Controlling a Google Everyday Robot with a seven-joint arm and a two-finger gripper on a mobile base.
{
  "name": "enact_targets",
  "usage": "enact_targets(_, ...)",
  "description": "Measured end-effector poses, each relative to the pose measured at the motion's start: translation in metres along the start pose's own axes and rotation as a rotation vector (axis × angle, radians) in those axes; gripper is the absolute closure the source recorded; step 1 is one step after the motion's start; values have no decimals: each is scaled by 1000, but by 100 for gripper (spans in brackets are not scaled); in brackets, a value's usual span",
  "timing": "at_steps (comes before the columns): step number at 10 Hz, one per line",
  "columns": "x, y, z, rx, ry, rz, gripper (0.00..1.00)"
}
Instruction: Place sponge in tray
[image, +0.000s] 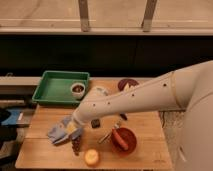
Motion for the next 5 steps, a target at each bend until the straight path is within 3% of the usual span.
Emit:
enact_targets(1,-6,-25,-10,-3,-73,27,100)
enact_targets(3,-20,-59,-22,-21,-171,57,100)
enact_targets(5,-39,-85,-29,-66,-237,60,100)
